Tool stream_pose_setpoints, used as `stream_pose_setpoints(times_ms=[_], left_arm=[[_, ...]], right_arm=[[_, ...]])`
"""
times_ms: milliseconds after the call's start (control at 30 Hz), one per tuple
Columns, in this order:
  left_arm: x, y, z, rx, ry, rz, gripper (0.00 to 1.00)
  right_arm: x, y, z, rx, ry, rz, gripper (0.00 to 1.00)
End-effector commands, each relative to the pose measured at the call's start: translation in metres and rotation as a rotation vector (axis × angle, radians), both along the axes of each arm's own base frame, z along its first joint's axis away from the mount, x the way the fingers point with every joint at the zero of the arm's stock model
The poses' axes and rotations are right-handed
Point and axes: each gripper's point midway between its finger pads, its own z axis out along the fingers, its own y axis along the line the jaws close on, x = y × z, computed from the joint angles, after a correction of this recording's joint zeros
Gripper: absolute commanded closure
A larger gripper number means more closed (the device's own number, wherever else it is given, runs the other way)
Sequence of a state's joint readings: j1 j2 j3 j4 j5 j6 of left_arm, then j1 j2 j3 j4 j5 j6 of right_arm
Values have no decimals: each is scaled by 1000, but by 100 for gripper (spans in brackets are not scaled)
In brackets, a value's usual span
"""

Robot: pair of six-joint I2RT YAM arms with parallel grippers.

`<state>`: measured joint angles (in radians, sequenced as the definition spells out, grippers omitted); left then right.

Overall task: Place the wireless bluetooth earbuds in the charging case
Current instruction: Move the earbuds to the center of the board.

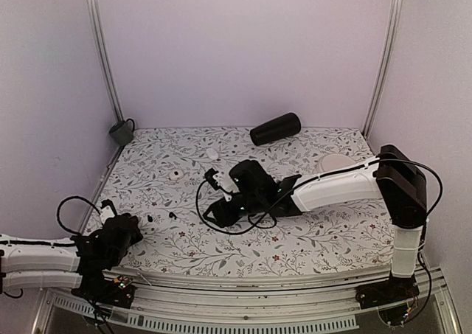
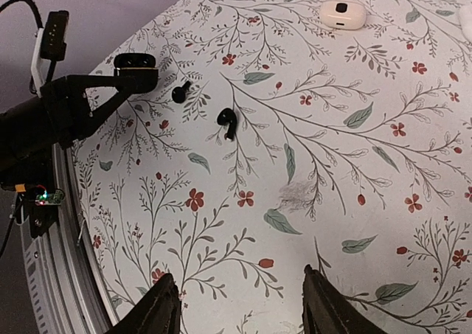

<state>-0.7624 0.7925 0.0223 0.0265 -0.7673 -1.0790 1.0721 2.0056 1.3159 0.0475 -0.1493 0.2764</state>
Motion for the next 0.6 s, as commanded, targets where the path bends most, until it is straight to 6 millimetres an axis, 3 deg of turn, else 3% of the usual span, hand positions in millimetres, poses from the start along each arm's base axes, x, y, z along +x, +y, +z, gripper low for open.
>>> stream_pose_setpoints(times_ms=[0, 267, 333, 567], left_arm=[[9, -10, 2, -59, -33, -8, 100], [14, -44, -9, -82, 7, -115, 100], [16, -61, -10, -82, 10, -158, 100], [26, -135, -20, -103, 17, -299, 100]], right_arm=[[4, -4, 41, 83, -73, -11, 43], [3, -17, 45, 80, -98, -35, 43], [1, -24, 34, 59, -87, -41, 43], [0, -36, 32, 46, -90, -63, 43]])
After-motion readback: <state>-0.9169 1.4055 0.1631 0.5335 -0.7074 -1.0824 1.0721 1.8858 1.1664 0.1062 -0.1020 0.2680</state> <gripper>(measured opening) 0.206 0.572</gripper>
